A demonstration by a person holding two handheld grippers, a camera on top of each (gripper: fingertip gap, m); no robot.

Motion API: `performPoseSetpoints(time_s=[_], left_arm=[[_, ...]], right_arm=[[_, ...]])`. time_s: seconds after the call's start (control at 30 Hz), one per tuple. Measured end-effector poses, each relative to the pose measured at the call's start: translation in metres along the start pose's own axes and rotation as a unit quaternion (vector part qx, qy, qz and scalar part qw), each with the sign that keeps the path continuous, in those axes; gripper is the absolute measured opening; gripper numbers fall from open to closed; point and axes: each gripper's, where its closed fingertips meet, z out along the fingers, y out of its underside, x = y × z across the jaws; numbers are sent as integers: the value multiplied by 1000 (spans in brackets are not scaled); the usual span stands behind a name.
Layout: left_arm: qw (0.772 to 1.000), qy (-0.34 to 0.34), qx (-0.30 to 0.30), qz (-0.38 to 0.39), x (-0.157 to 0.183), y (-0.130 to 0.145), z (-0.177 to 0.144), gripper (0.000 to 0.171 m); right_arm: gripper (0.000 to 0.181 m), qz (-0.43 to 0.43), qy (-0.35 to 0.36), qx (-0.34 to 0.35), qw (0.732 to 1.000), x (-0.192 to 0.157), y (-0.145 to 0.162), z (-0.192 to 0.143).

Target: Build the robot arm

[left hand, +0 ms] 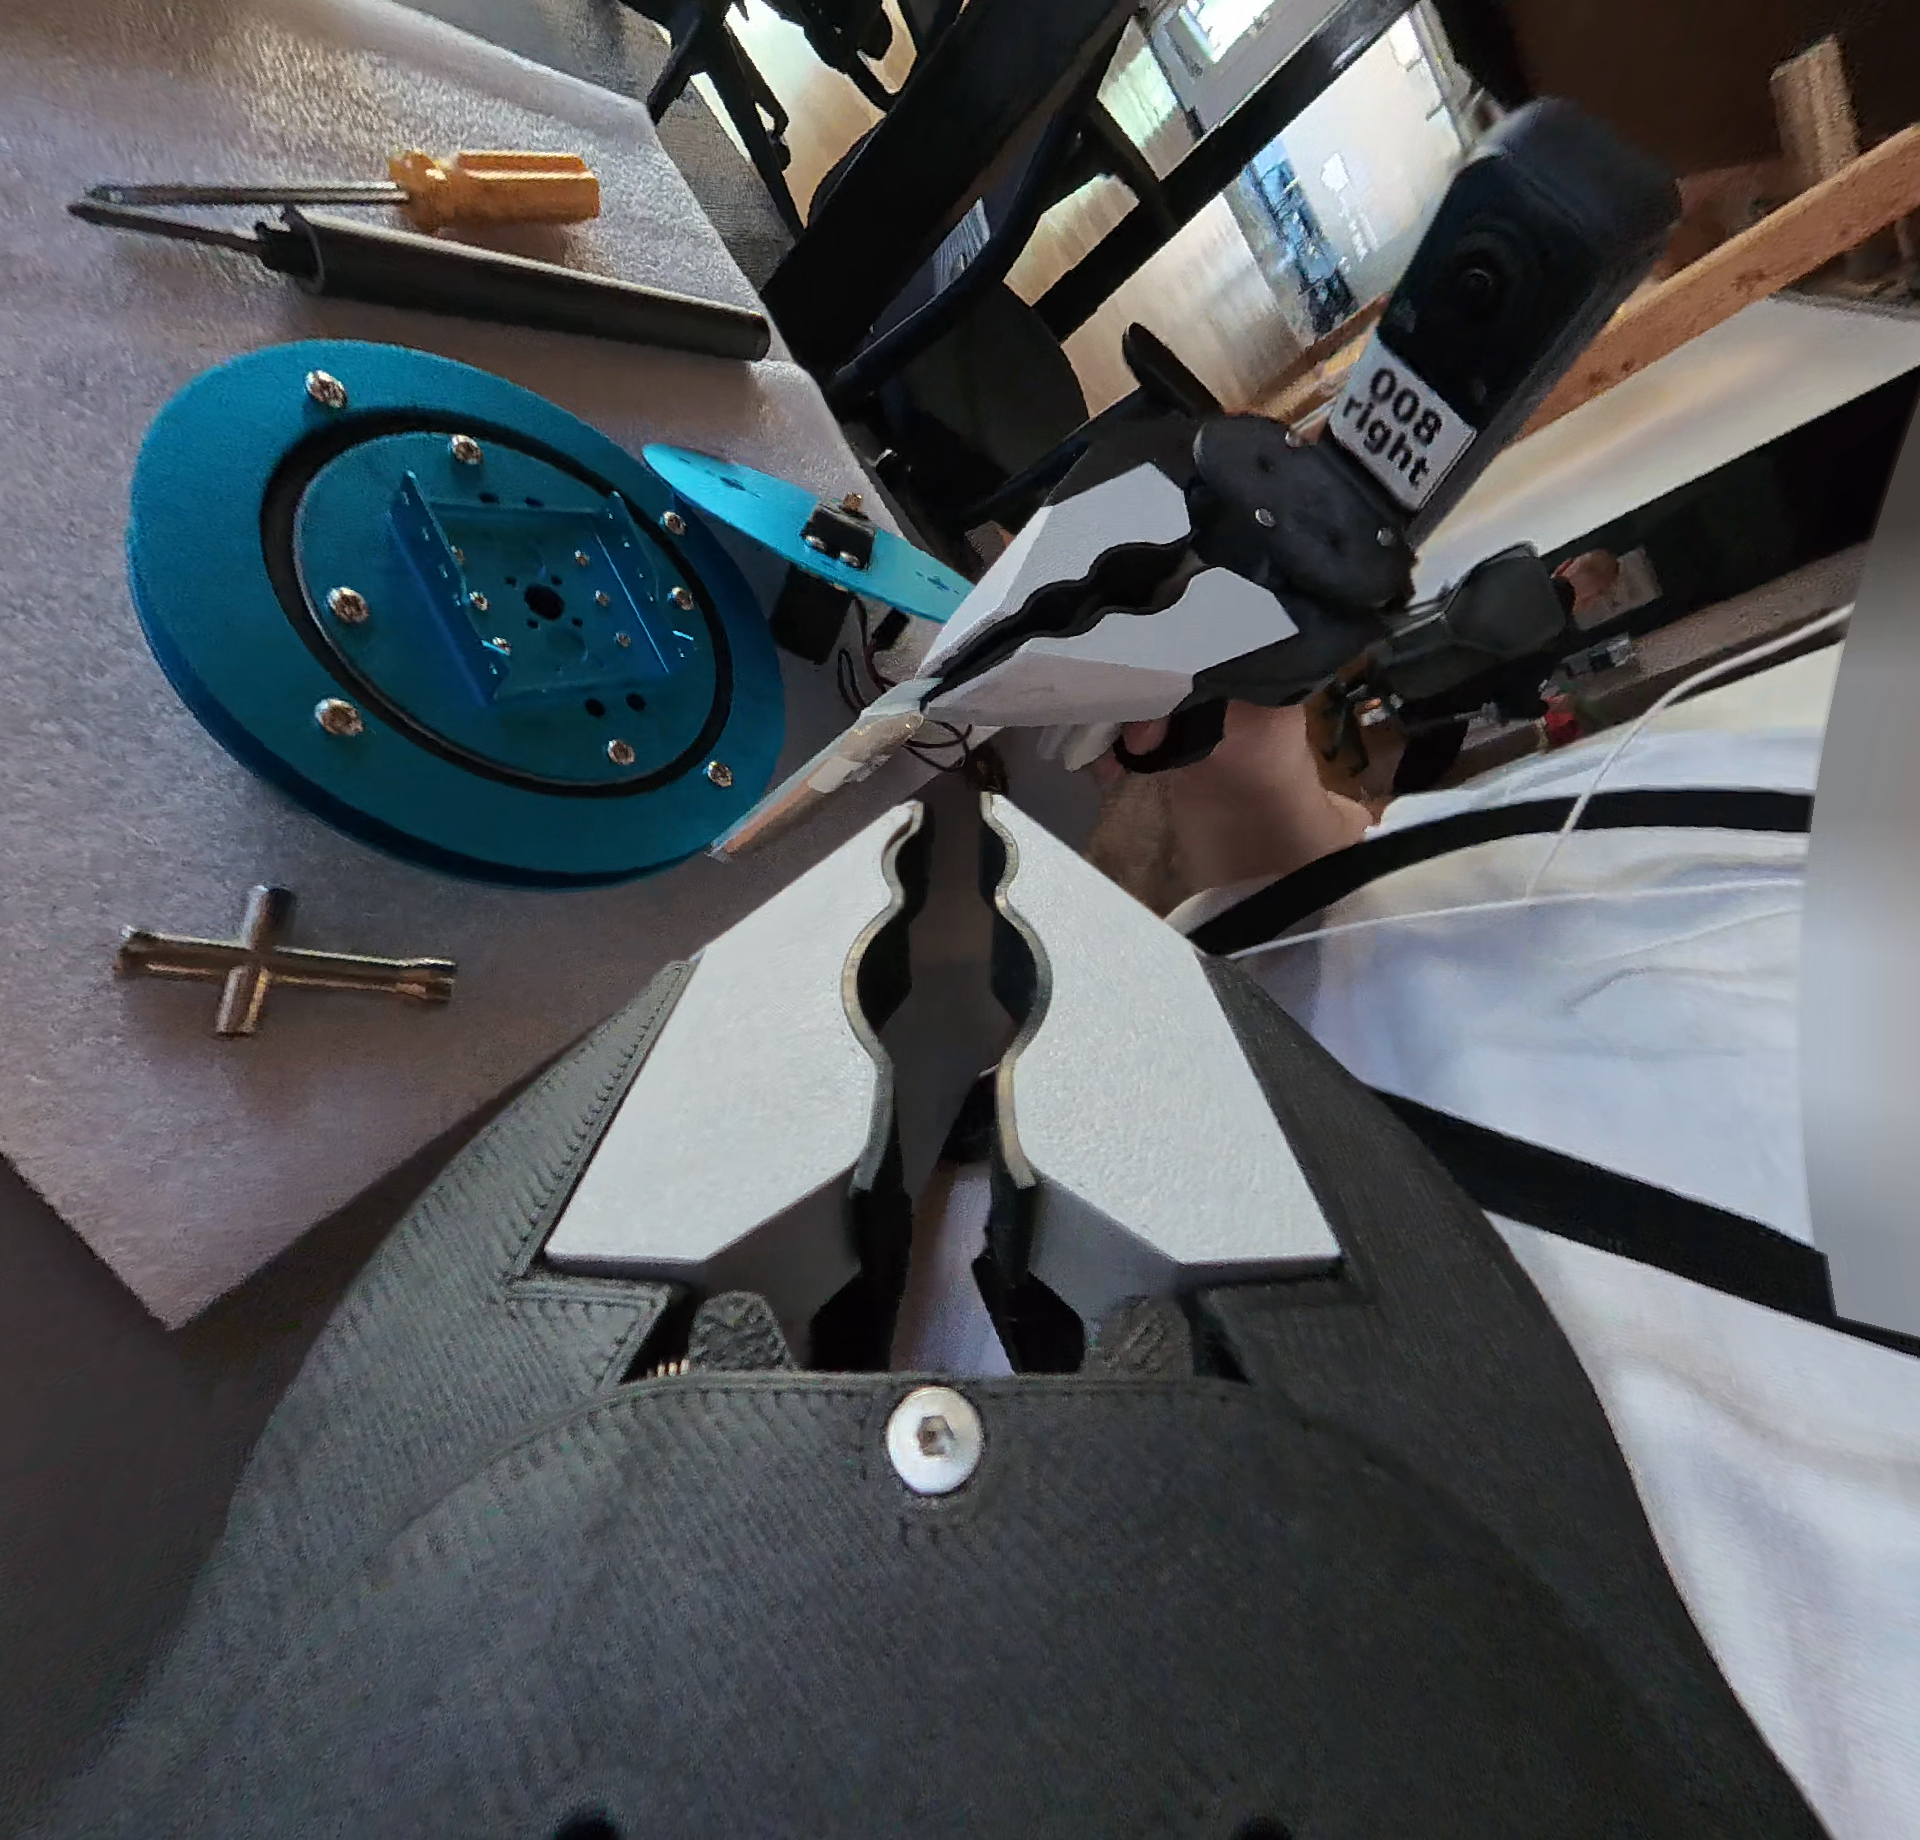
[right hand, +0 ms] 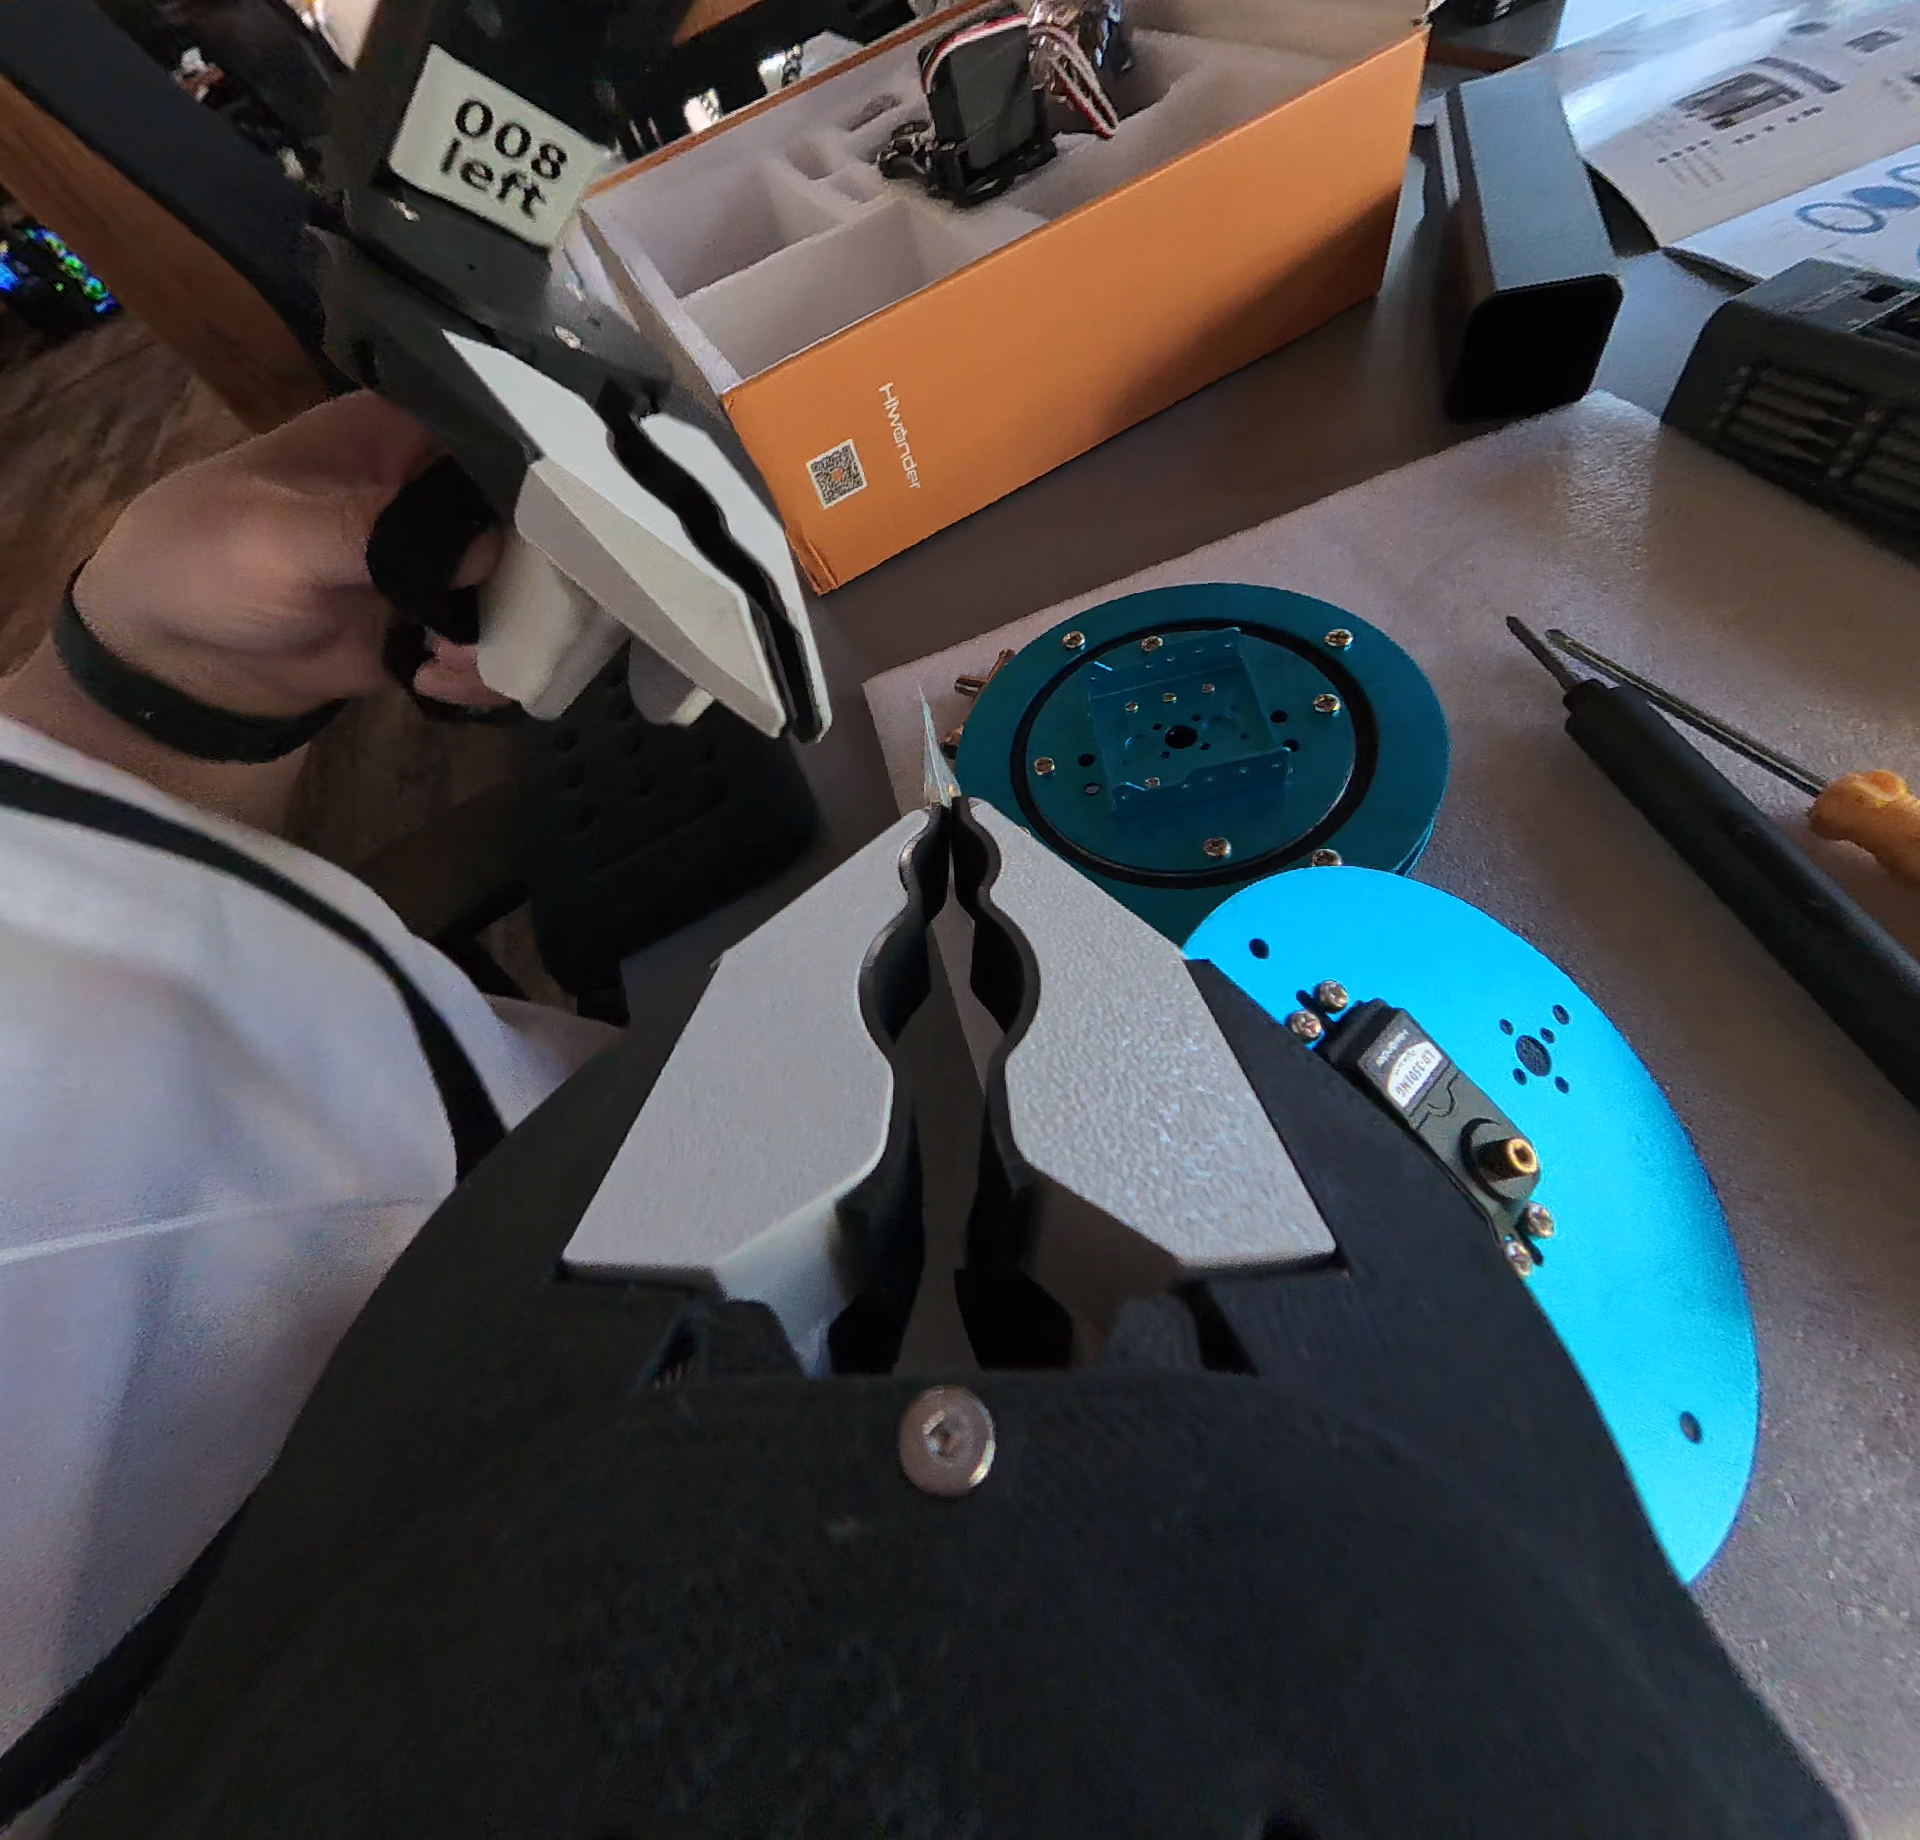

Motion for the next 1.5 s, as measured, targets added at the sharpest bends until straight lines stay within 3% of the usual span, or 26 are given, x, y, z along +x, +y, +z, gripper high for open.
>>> performPoseSetpoints(time_s=[0.13,0.5,0.93,1.0,1.37,1.5], left_arm=[[997,40,29,-55,9,0,2,0],[991,4,104,-80,-3,1,1,8],[983,12,129,-127,-18,11,7,9],[983,13,135,-128,-19,11,6,0],[981,26,121,-153,-24,18,9,0],[979,27,125,-161,-24,18,7,0]], right_arm=[[0,-10,31,22,999,0,-1,1],[0,-101,93,26,990,-13,9,13],[0,-198,146,23,969,-22,17,23],[0,-198,140,18,970,-23,21,25],[0,-81,80,45,992,-20,23,25],[0,-96,88,51,990,-19,22,25]])
